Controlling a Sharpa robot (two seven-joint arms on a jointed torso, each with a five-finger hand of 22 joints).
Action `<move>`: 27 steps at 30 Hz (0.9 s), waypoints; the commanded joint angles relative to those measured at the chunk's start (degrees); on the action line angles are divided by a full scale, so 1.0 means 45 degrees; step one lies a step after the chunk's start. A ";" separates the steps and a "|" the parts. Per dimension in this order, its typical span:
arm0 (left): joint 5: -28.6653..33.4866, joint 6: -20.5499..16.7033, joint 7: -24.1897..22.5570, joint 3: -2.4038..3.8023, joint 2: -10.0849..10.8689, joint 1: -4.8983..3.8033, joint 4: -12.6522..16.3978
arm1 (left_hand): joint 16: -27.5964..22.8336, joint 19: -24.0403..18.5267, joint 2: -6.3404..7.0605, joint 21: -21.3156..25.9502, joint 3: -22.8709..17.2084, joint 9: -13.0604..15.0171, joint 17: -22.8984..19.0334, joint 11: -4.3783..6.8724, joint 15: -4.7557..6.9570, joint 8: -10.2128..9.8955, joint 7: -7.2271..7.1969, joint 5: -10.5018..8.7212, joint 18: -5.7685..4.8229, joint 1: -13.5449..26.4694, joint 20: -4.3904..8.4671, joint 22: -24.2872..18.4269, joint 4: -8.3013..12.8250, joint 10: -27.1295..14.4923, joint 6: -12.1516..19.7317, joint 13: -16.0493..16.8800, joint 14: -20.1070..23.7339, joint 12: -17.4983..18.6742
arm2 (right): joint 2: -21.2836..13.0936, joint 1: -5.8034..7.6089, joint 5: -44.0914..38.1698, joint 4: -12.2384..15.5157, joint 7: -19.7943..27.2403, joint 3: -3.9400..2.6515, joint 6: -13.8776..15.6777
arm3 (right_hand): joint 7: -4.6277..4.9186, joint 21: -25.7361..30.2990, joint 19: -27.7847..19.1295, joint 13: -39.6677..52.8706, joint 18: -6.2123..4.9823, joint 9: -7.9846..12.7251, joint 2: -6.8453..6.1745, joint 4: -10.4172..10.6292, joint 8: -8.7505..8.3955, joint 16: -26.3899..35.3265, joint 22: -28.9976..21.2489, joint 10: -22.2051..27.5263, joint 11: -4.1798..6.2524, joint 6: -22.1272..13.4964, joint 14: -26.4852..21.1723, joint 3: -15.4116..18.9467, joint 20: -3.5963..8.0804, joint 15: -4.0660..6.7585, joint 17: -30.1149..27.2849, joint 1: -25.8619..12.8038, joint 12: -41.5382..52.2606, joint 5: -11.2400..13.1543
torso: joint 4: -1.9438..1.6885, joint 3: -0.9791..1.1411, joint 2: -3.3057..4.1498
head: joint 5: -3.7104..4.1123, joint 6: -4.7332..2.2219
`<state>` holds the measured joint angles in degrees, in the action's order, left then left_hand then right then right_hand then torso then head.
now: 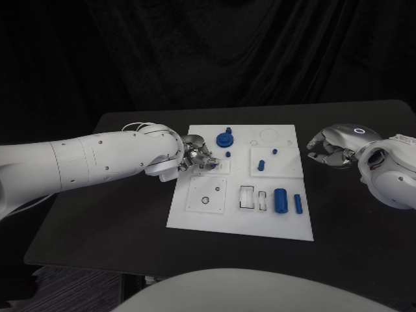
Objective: Assemble the parts on the task board
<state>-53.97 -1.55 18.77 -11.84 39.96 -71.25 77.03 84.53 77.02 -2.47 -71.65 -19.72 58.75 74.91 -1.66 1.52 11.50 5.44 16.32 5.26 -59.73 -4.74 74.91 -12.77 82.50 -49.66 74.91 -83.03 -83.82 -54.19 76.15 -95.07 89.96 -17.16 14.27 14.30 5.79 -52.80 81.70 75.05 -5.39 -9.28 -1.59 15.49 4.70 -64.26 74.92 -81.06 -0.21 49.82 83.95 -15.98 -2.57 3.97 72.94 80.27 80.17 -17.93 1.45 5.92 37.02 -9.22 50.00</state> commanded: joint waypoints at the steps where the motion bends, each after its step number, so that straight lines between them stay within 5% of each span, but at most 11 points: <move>1: -0.0236 -0.0190 -0.0255 -0.0068 0.0042 0.0091 0.0017 | 0.0091 0.0035 -0.0012 -0.0017 -0.0117 -0.0243 0.0518 0.0111 0.0078 0.0038 -0.0035 0.0514 -0.0039 -0.0238 0.0045 0.0833 0.0137 0.0024 -0.0056 0.1983 -0.0065 -0.0003 | -0.0010 -0.0041 -0.0033 0.0011 -0.0244 -0.0008 -0.0156 | 0.0035 0.0026 -0.0100 0.0565 -0.0217 0.0019 -0.0086 -0.0002 -0.0076 0.0052 0.1298 0.0063 0.0021 -0.0094 0.0297 -0.0053 -0.0011 -0.0082 -0.0011 0.0081 -0.0036 -0.0049 | -0.0002 0.0002 0.0003 | -0.0001 -0.0001; 5: -0.0240 -0.0241 -0.0411 -0.0068 0.0065 0.0091 0.0068 | 0.0113 0.0067 0.0119 -0.0019 -0.1098 -0.0019 0.0559 0.0181 0.0155 0.0204 -0.0089 0.3401 -0.0048 -0.0844 0.0121 0.0925 0.0699 0.0002 -0.0060 0.1986 -0.0078 0.0020 | -0.0024 -0.0043 0.0002 0.0018 -0.0249 -0.0008 -0.0180 | 0.0035 0.0026 -0.0100 0.0565 -0.0217 0.0019 -0.0086 -0.0002 -0.0076 0.0052 0.1298 0.0063 0.0021 -0.0094 0.0297 -0.0053 -0.0011 -0.0082 -0.0011 0.0081 -0.0036 -0.0049 | -0.0002 -0.0001 -0.0005 | -0.0015 -0.0001; 12: -0.0241 -0.0328 -0.0582 -0.0068 0.0175 0.0091 0.0191 | 0.0115 0.0085 0.0416 0.0001 -0.1943 0.0271 0.0564 0.0194 0.0163 0.0429 -0.0090 0.3658 -0.0053 -0.1022 0.0132 0.1002 0.1255 -0.0023 -0.0035 0.1955 -0.0075 0.0064 | -0.0034 -0.0044 0.0165 0.0026 -0.0260 -0.0008 -0.0194 | 0.0035 0.0052 -0.0101 0.0554 -0.0220 0.0024 -0.0081 0.0003 -0.0081 0.0078 0.1290 0.0068 0.0021 -0.0103 0.0295 -0.0064 -0.0010 -0.0081 -0.0030 0.0075 -0.0045 -0.0047 | -0.0004 0.0000 0.0005 | -0.0022 -0.0001; 17: -0.0243 -0.0501 -0.0935 -0.0068 0.0388 0.0090 0.0385 | 0.0119 0.0108 0.0572 0.0005 -0.2494 0.0529 0.0574 0.0224 0.0174 0.0676 -0.0119 0.3131 -0.0051 -0.0941 0.0159 0.1060 0.1489 -0.0008 -0.0065 0.1953 -0.0082 0.0072 | -0.0059 -0.0045 0.0192 0.0034 -0.0280 -0.0008 -0.0208 | 0.0035 0.0092 -0.0109 0.0554 -0.0226 0.0026 -0.0080 0.0001 -0.0085 0.0086 0.1280 0.0067 0.0022 -0.0110 0.0295 -0.0071 -0.0010 -0.0080 -0.0037 0.0077 -0.0045 -0.0048 | -0.0004 0.0002 0.0002 | -0.0010 -0.0001; 18: -0.0243 -0.0505 -0.0988 -0.0068 0.0426 0.0089 0.0417 | 0.0122 0.0128 0.0643 -0.0012 -0.2845 0.0642 0.0583 0.0235 0.0204 0.0783 -0.0144 0.2557 -0.0064 -0.0952 0.0165 0.1096 0.1613 -0.0015 -0.0049 0.1945 -0.0088 0.0085 | -0.0063 -0.0045 0.0194 0.0035 -0.0285 -0.0008 -0.0213 | 0.0035 0.0092 -0.0109 0.0554 -0.0226 0.0026 -0.0080 0.0001 -0.0085 0.0086 0.1280 0.0067 0.0022 -0.0110 0.0295 -0.0071 -0.0010 -0.0080 -0.0037 0.0077 -0.0045 -0.0048 | -0.0004 0.0003 -0.0003 | -0.0003 -0.0001; 21: -0.0244 -0.0288 -0.1222 -0.0067 0.0612 0.0057 0.0562 | 0.0127 0.0168 0.0897 -0.0043 -0.3572 0.0870 0.0599 0.0242 0.0209 0.1012 -0.0147 0.2066 -0.0078 -0.0838 0.0176 0.1176 0.1811 -0.0011 0.0002 0.1939 -0.0097 0.0097 | -0.0078 -0.0045 0.0200 0.0036 -0.0309 -0.0008 -0.0230 | 0.0036 0.0100 -0.0109 0.0558 -0.0227 0.0029 -0.0082 0.0001 -0.0089 0.0091 0.1277 0.0064 0.0021 -0.0117 0.0294 -0.0073 -0.0010 -0.0080 -0.0040 0.0077 -0.0042 -0.0048 | 0.0006 0.0008 -0.0007 | -0.0002 -0.0001; 22: -0.0244 -0.0108 -0.1271 -0.0067 0.0672 0.0015 0.0601 | 0.0137 0.0196 0.0978 -0.0080 -0.3976 0.0955 0.0623 0.0253 0.0216 0.1095 -0.0157 0.1445 -0.0089 -0.0848 0.0186 0.1225 0.1926 -0.0009 0.0038 0.1939 -0.0108 0.0101 | -0.0077 -0.0044 0.0201 0.0034 -0.0318 -0.0008 -0.0236 | 0.0036 0.0130 -0.0116 0.0542 -0.0231 0.0029 -0.0083 0.0001 -0.0090 0.0106 0.1270 0.0075 0.0021 -0.0120 0.0292 -0.0074 -0.0010 -0.0080 -0.0050 0.0077 -0.0055 -0.0048 | 0.0006 0.0010 -0.0008 | 0.0000 -0.0001; 24: -0.0244 0.0230 -0.1302 -0.0067 0.0743 -0.0073 0.0637 | 0.0158 0.0255 0.1099 -0.0163 -0.4451 0.1054 0.0676 0.0250 0.0213 0.1199 -0.0150 0.0921 -0.0116 -0.0805 0.0183 0.1309 0.2028 0.0025 0.0077 0.1960 -0.0135 0.0080 | -0.0077 -0.0044 0.0202 0.0030 -0.0330 -0.0008 -0.0239 | 0.0036 0.0130 -0.0116 0.0542 -0.0231 0.0029 -0.0083 0.0001 -0.0090 0.0106 0.1270 0.0075 0.0021 -0.0120 0.0292 -0.0074 -0.0010 -0.0080 -0.0050 0.0077 -0.0055 -0.0048 | 0.0008 0.0009 -0.0010 | -0.0008 -0.0001; 27: -0.0243 0.1302 -0.1258 -0.0066 0.0812 -0.0357 0.0622 | 0.0193 0.0309 0.1277 -0.0253 -0.5049 0.1198 0.0771 0.0233 0.0196 0.1347 -0.0125 0.0322 -0.0146 -0.0799 0.0174 0.1420 0.2209 0.0031 0.0159 0.1964 -0.0170 0.0085 | -0.0071 -0.0044 0.0204 0.0020 -0.0349 -0.0008 -0.0237 | 0.0037 0.0167 -0.0123 0.0529 -0.0237 0.0033 -0.0087 0.0001 -0.0097 0.0122 0.1260 0.0085 0.0021 -0.0132 0.0288 -0.0076 -0.0010 -0.0081 -0.0061 0.0076 -0.0066 -0.0047 | 0.0012 0.0007 -0.0013 | -0.0009 -0.0001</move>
<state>-55.03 -1.06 14.94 -12.27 43.65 -72.25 79.71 85.20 78.05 2.88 -72.61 -35.97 64.03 74.91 -0.97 2.15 17.40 4.84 18.05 5.27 -63.33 -4.11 74.91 -9.10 82.46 -49.20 74.91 -83.65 -83.60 -54.48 76.11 -94.16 90.02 -17.54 14.27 13.66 6.00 -52.26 81.58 75.06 -5.40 -9.21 -1.59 15.48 4.49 -63.90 74.91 -81.06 -0.21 49.61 83.95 -15.97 -2.69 3.97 72.75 80.28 80.07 -17.93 1.46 5.94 36.99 -9.23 50.00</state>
